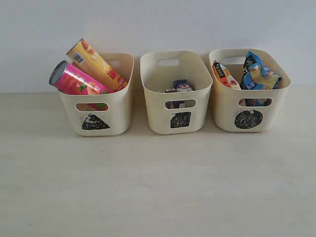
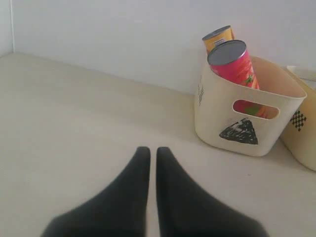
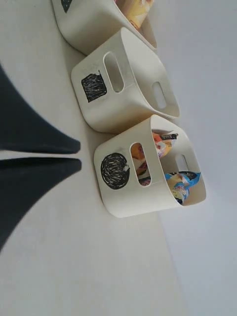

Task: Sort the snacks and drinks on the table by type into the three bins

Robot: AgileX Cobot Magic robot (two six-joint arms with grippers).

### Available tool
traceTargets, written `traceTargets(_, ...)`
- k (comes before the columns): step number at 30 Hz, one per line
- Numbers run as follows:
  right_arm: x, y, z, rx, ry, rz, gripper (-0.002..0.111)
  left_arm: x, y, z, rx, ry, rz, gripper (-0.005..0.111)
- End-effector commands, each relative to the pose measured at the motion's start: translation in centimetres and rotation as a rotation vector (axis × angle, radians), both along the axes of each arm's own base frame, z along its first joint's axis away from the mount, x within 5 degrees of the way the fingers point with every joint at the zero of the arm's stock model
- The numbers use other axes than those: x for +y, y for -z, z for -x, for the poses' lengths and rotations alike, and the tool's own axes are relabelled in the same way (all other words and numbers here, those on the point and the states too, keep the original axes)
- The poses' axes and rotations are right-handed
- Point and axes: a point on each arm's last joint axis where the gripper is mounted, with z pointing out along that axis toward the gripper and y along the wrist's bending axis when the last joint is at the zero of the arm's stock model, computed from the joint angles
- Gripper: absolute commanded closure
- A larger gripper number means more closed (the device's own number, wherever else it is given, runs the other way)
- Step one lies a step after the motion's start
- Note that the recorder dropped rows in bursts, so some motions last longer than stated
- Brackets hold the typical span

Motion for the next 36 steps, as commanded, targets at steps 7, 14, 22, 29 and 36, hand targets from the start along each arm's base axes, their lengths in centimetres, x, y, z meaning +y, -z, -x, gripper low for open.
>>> traceTargets(7,0.0,0.0,0.0,-0.008,0.003,0.013,0.108,0.0,0.2,0.0,0.012,-0.002,-0.006,0.102)
traceTargets(14,0.0,0.0,0.0,-0.008,0.003,0.013,0.108,0.0,0.2,0.0,0.012,-0.002,-0.006,0.102)
traceTargets(22,0.0,0.0,0.0,-0.008,0.003,0.013,0.108,0.0,0.2,0.0,0.012,-0.002,-0.006,0.102)
traceTargets(29,-0.1,-0.1,0.2,-0.033,0.003,0.015,0.108,0.0,0.2,0.0,0.012,-0.002,-0.006,0.102)
traceTargets(36,-0.9,-0.7,1.2,-0.146,0.099,0.229,0.108,0.0,0.2,0.0,0.012,-0.002,-0.006,0.102)
